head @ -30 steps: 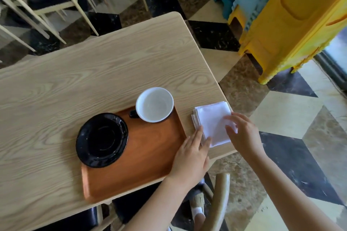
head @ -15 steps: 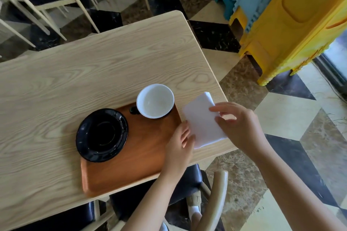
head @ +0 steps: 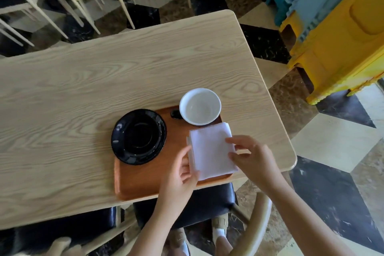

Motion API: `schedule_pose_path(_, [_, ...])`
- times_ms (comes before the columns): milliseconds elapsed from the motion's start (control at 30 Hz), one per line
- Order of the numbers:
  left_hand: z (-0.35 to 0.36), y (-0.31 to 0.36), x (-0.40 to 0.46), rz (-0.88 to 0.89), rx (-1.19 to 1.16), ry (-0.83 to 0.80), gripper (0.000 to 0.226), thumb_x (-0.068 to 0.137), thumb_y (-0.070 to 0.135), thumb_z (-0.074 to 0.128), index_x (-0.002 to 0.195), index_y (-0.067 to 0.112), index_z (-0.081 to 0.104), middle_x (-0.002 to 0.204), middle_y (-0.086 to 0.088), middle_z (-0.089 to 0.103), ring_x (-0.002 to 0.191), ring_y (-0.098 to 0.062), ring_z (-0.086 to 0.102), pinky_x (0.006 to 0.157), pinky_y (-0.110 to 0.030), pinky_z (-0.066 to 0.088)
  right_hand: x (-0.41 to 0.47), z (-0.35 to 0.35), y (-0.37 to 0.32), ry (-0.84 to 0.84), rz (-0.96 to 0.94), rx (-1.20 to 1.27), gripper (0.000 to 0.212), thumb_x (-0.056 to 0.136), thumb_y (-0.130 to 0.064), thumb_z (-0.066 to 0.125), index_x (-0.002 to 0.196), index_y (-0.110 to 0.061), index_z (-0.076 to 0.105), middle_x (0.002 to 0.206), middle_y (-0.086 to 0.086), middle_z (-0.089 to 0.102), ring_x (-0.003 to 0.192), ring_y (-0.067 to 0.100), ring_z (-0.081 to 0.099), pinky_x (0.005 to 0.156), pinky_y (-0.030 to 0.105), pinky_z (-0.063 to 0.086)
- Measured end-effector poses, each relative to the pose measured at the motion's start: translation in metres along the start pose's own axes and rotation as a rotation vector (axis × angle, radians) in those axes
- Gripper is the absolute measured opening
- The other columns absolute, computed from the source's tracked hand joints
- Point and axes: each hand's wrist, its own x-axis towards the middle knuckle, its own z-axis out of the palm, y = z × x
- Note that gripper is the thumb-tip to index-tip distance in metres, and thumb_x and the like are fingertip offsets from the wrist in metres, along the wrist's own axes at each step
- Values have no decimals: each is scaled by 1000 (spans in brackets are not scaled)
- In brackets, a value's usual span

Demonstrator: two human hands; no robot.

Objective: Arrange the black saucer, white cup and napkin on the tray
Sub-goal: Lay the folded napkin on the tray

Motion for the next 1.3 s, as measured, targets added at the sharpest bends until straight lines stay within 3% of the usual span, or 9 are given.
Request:
schedule_pose_path(233, [-5, -20, 6, 182, 555, 2, 56, 83, 17, 65, 135, 23, 45, 108, 13, 51, 96, -4, 51, 82, -10, 41, 2, 27, 18, -149, -116, -321, 46, 79, -6, 63, 124, -14, 55, 132, 4, 49, 100, 23, 58, 84, 17, 36])
schedule_pose_path(333, [-4, -26, 7, 189, 648, -10, 56, 86, 24, 62, 138, 25, 40, 109, 8, 53, 96, -5, 52, 77, -13, 44, 0, 33, 22, -129, -192, -466, 47, 73, -4, 68, 119, -10, 58, 125, 11, 55, 103, 31, 57, 82, 27, 44])
schedule_pose_path(467, [-4, -34, 7, 220, 775, -6, 57, 81, 25, 67, 134, 23, 46, 108, 4, 52, 97, -8, 53, 75, -13, 42, -3, 36, 28, -60, -298, -718, 54, 53, -17, 85, 103, -11, 65, 109, 11, 65, 93, 30, 64, 62, 32, 56])
schedule_pose_path(567, [-5, -45, 10, 298, 912, 30, 58, 73, 26, 74, 127, 20, 53, 137, -10, 47, 130, -27, 41, 96, -30, 43, -3, 35, 37, -80, -397, -833, 49, 72, -31, 70, 116, -14, 59, 136, 13, 52, 127, 26, 40, 94, 42, 48])
schedule_pose_path(667, [-3, -53, 13, 374, 975, -9, 58, 77, 27, 70, 130, 16, 49, 150, -12, 32, 140, -24, 22, 102, -41, 39, -3, 35, 47, -114, -441, -936, 49, 85, -35, 38, 131, -18, 47, 148, 6, 37, 138, 20, 19, 109, 41, 27])
schedule_pose_path(933, [-2, -64, 14, 374, 1036, -40, 59, 84, 30, 60, 138, 18, 39, 152, -11, 27, 139, -21, 20, 103, -42, 37, -6, 35, 50, -139, -392, -920, 53, 96, -38, 11, 131, -17, 46, 146, 5, 40, 136, 19, 20, 106, 41, 18])
schedule_pose_path(1067, [-4, -61, 14, 375, 1034, -43, 60, 85, 33, 59, 138, 18, 36, 152, -11, 27, 139, -21, 19, 104, -43, 38, -5, 40, 44, -69, -391, -905, 48, 84, -33, 35, 124, -15, 54, 139, 8, 50, 132, 21, 27, 106, 44, 27])
schedule_pose_path(1167, [-15, -56, 9, 407, 1035, -30, 57, 92, 35, 43, 144, 20, 26, 153, -10, 24, 140, -22, 19, 108, -44, 33, -7, 47, 31, -19, -407, -882, 45, 81, -31, 38, 115, -12, 61, 130, 14, 57, 127, 25, 39, 101, 43, 29])
schedule_pose_path(1300, [-52, -53, 3, 357, 1043, 98, 55, 92, 37, 33, 144, 21, 26, 154, -8, 23, 142, -19, 18, 112, -48, 21, -4, 73, 2, -37, -491, -852, 48, 83, -32, 36, 123, -14, 55, 136, 13, 52, 127, 29, 46, 102, 46, 40])
